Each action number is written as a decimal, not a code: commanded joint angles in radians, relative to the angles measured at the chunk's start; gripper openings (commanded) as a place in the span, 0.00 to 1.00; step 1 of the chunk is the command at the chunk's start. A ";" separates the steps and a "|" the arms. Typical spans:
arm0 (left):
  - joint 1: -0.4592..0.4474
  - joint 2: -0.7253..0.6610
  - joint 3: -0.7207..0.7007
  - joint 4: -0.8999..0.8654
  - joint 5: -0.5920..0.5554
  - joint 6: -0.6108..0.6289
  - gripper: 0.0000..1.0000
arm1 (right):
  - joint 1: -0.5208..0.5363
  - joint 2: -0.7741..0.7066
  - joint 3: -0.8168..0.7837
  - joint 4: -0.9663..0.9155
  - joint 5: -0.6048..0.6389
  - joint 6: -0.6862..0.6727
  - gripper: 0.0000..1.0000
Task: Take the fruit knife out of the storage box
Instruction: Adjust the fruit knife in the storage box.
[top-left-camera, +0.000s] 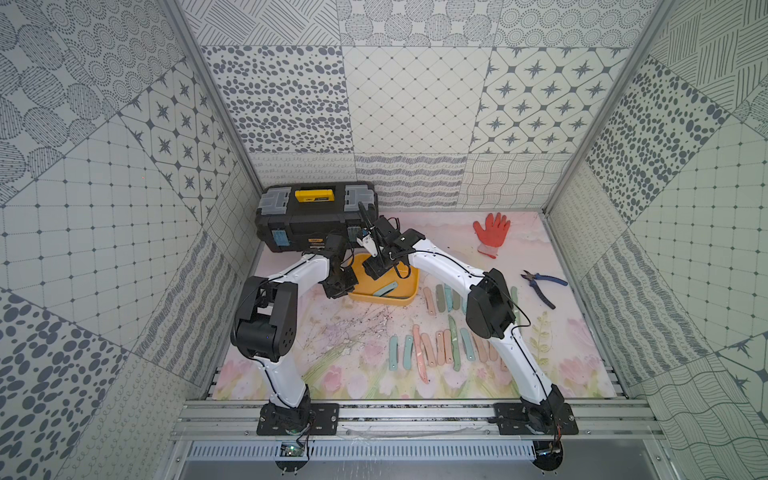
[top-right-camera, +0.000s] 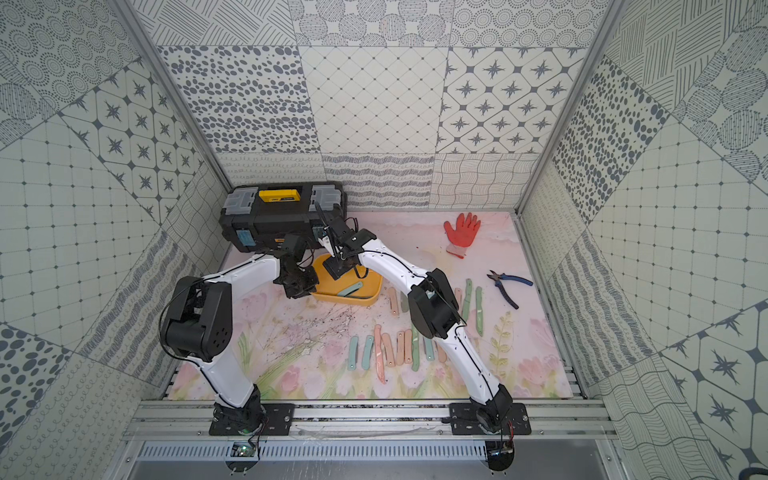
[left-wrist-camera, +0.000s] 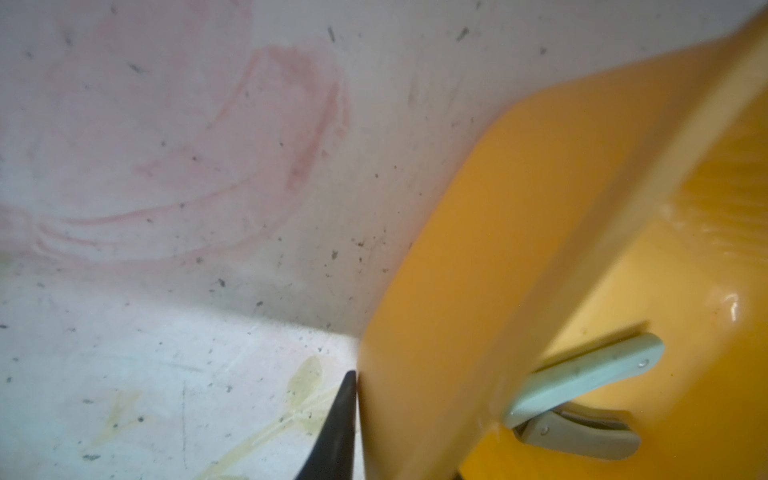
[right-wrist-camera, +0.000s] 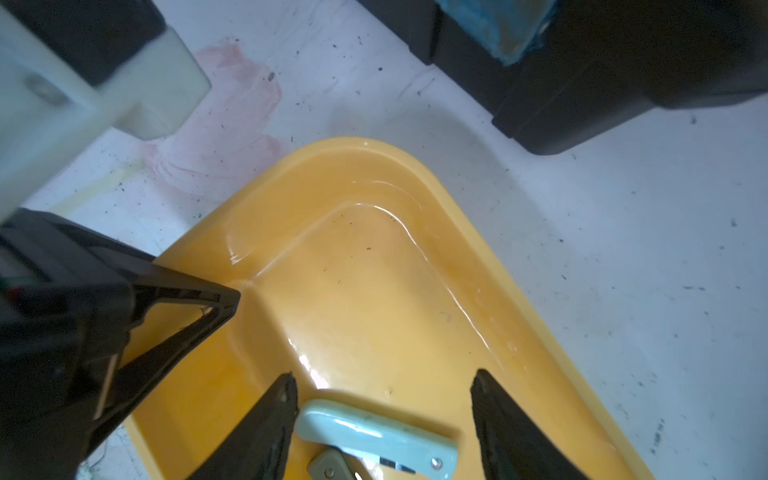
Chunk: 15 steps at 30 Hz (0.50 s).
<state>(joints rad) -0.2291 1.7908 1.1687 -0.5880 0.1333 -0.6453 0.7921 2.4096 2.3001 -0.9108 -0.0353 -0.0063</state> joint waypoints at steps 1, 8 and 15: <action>-0.001 -0.001 0.002 -0.031 0.003 0.009 0.18 | -0.006 -0.006 0.002 -0.149 -0.011 0.005 0.64; 0.000 -0.001 -0.003 -0.029 0.000 0.010 0.18 | -0.005 -0.043 -0.120 -0.185 -0.146 0.002 0.24; 0.000 -0.002 -0.003 -0.031 -0.004 0.013 0.18 | 0.001 -0.106 -0.234 -0.136 -0.162 0.004 0.21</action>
<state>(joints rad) -0.2291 1.7908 1.1687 -0.5880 0.1337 -0.6453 0.7864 2.3798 2.0945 -1.0729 -0.1661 -0.0059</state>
